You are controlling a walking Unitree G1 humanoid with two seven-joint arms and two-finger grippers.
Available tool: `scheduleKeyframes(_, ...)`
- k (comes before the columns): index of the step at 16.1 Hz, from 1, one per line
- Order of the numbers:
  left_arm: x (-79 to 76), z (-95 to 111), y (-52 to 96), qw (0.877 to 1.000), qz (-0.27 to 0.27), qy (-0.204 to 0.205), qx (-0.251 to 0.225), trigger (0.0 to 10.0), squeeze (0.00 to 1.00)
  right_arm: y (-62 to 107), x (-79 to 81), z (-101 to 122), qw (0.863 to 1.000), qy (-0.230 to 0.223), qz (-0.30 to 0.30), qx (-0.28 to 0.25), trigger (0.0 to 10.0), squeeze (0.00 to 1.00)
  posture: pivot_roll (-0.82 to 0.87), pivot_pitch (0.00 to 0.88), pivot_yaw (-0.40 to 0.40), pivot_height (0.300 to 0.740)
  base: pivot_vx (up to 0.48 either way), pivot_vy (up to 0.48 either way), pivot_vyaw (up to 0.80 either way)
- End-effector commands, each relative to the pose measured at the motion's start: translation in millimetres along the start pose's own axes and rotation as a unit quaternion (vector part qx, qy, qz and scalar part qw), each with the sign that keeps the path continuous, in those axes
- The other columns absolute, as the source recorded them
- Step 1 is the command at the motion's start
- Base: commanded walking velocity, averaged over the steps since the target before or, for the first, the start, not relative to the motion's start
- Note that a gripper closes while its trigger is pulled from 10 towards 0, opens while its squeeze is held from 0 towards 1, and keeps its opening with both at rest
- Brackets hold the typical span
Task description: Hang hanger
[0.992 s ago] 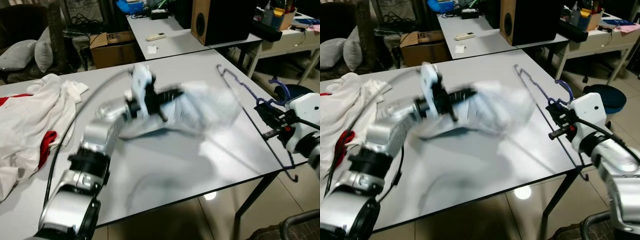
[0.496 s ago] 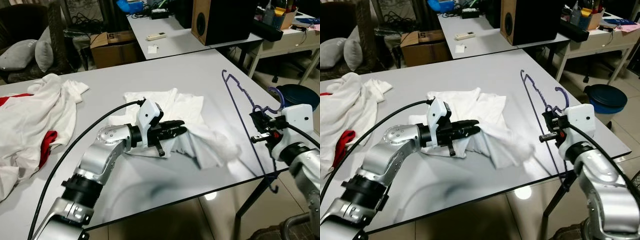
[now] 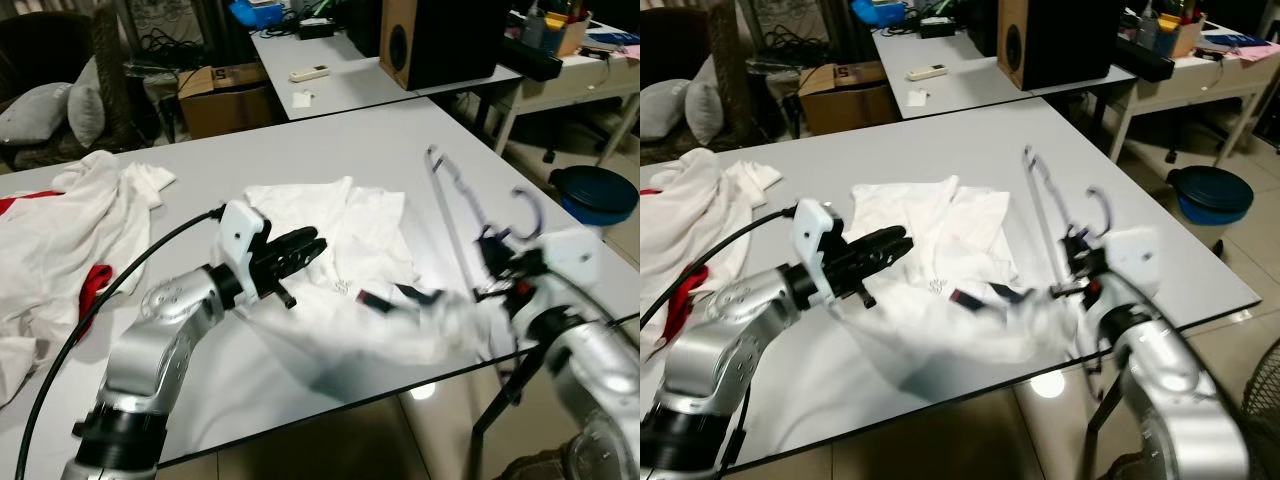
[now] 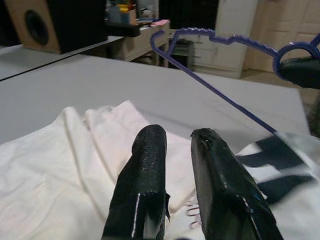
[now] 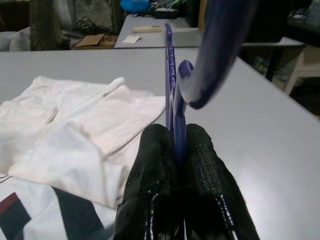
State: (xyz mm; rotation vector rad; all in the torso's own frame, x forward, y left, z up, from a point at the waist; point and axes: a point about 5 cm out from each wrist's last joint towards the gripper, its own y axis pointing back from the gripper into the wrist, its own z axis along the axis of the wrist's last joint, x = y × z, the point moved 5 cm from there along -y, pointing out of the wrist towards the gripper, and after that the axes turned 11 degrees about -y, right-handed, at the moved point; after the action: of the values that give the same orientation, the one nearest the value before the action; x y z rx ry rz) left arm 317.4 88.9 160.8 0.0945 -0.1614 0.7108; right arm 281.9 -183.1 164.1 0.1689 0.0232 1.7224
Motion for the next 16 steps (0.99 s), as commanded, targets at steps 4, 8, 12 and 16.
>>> scheduleKeyframes(4, 19.4, -2, 10.4, 0.997, 0.073, 0.033, 0.004, 10.0, 1.0, 1.6, -2.3, 3, 1.0, -0.008, -0.016, -0.01, 10.0, 0.0, -0.04, 0.0, 0.099, 0.74, 0.0, 0.0, 0.0)
scheduleKeyframes(8, 36.8, -4, 23.4, 0.989, 0.143, -0.022, 0.02, 10.0, 0.0, 8.8, -5.2, -4, 0.999, -0.016, -0.031, -0.001, 10.0, 0.0, -0.04, 0.0, 0.091, 0.74, 0.0, 0.12, -0.54)
scheduleKeyframes(12, 32.7, -14, 32.3, 0.985, 0.163, -0.048, 0.039, 10.0, 0.0, 11.0, 1.8, -5, 1.0, -0.018, -0.025, -0.005, 10.0, 0.0, -0.05, 0.0, 0.082, 0.74, 0.0, 0.12, -0.78)
scheduleKeyframes(16, 24.4, -21, 33.8, 0.986, 0.159, -0.028, 0.045, 10.0, 0.0, 10.7, 5.3, -4, 1.0, 0.003, 0.001, 0.003, 10.0, 0.0, -0.04, 0.0, 0.074, 0.74, 0.0, -0.24, -0.36)
